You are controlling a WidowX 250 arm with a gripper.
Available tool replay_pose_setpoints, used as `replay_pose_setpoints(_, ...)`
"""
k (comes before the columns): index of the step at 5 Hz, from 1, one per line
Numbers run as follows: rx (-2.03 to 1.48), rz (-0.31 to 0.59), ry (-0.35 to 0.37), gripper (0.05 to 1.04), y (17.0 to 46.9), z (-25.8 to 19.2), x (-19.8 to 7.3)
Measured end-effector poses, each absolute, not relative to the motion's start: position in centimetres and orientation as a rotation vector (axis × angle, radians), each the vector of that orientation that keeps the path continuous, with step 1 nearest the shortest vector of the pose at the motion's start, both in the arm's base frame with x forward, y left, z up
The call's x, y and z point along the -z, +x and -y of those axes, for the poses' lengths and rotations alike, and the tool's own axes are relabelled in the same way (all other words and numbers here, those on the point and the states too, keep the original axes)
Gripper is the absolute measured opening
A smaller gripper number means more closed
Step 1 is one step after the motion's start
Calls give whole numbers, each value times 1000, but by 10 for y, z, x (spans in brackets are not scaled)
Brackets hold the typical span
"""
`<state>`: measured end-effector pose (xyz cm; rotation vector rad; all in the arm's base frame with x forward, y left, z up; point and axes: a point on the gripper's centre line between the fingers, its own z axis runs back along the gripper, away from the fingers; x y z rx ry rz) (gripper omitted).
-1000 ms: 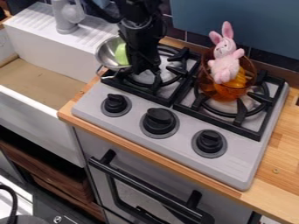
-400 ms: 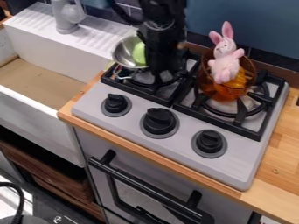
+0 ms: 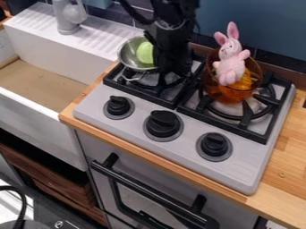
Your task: Move the silver pan to the upper left burner
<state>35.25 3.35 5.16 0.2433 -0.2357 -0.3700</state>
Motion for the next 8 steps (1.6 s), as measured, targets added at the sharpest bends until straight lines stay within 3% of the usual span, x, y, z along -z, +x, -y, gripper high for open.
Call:
replay_pose_setpoints(1,350,236,253,99,356,-34,-50)
replay_pose_setpoints(2,316,219,227,264,359,-31,-50)
replay_pose_setpoints(4,310,181,191,816,353,-37,-49)
replay_pose_setpoints(5,311,189,178,997,352,-40,-54)
replay_pose_setpoints(8,314,215,120,999,343,-43,-84)
